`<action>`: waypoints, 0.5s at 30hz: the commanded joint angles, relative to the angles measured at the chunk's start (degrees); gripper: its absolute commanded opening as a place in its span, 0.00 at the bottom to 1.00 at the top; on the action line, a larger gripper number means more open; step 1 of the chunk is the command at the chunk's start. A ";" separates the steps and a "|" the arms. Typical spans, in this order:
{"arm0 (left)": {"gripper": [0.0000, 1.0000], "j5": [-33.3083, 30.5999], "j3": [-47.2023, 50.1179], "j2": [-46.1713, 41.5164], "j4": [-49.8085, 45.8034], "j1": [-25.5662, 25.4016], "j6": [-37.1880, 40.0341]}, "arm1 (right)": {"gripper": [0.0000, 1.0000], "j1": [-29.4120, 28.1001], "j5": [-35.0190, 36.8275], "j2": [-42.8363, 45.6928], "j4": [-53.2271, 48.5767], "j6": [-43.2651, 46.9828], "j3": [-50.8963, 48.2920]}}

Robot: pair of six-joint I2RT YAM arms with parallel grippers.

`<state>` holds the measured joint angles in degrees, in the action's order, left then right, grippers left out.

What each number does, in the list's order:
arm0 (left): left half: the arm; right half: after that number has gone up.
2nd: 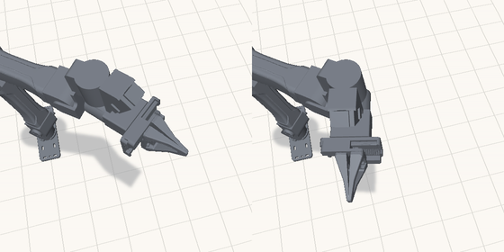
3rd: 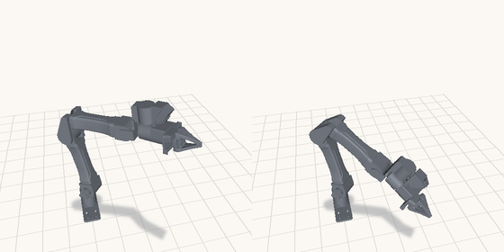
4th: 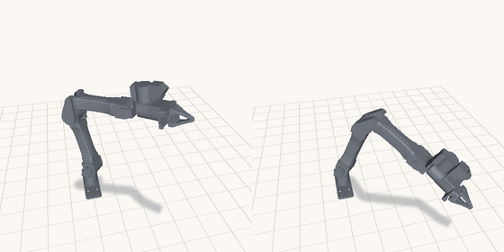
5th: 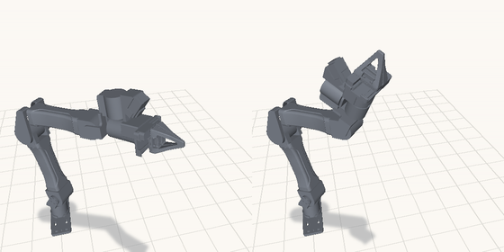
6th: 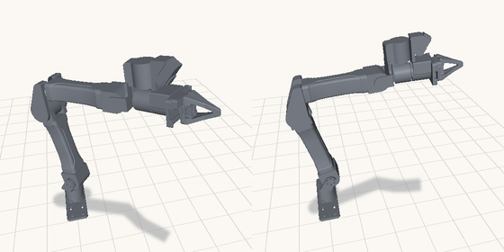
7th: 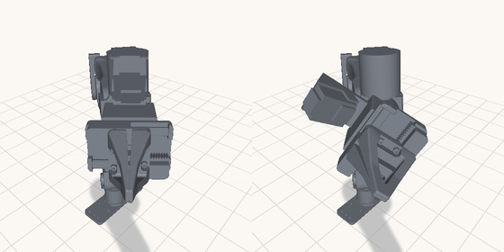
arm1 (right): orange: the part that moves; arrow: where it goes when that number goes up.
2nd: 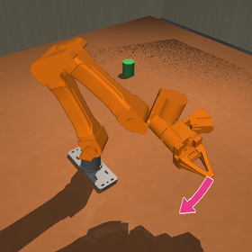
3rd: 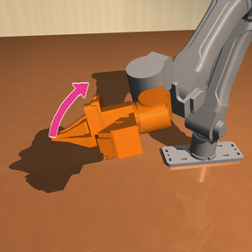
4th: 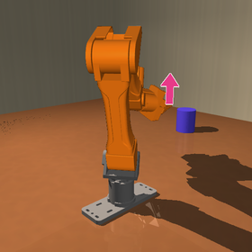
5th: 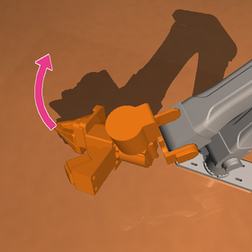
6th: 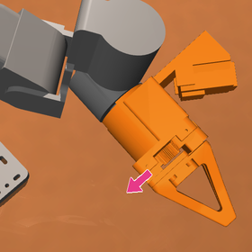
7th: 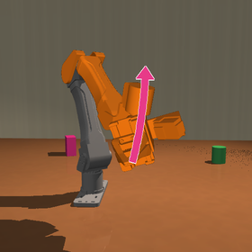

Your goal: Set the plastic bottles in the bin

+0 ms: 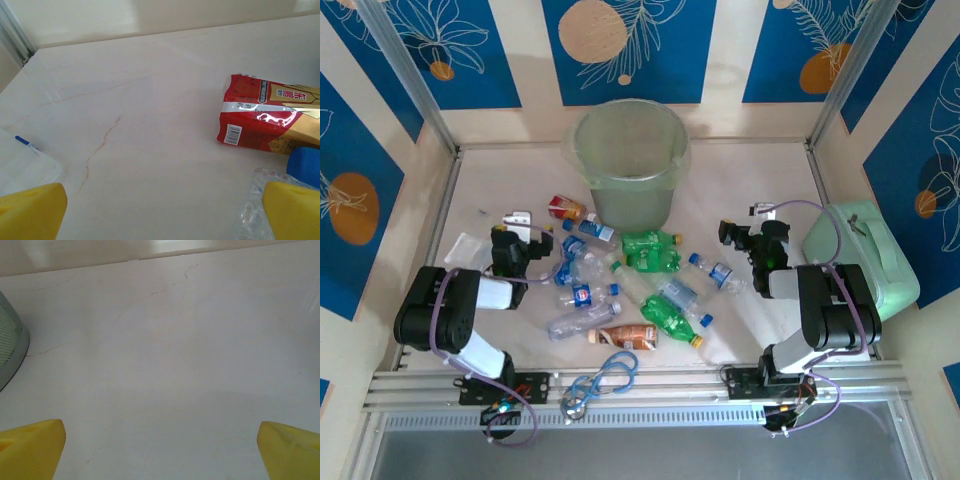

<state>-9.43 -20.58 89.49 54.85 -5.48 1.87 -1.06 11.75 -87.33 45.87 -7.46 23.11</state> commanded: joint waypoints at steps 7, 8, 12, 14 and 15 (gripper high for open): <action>1.00 0.82 -0.43 0.18 0.19 0.32 0.37 | 0.99 0.18 -1.14 0.23 1.58 0.26 0.09; 1.00 0.82 -0.43 0.27 0.17 0.34 0.41 | 0.99 0.18 -1.12 0.23 1.55 0.26 0.09; 1.00 0.82 -0.44 0.20 0.08 0.37 0.40 | 0.99 0.18 -1.12 0.23 1.53 0.26 0.09; 1.00 0.82 -0.51 0.23 0.08 0.38 0.42 | 0.99 0.23 -1.11 0.23 1.53 0.26 0.09; 1.00 0.82 -0.52 0.31 0.08 0.31 0.38 | 0.99 0.18 -1.11 0.23 1.50 0.26 0.09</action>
<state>-9.43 -20.58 89.49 54.85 -5.48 1.87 -1.06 11.51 -87.33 45.87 -7.46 23.11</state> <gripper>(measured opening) 0.999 0.990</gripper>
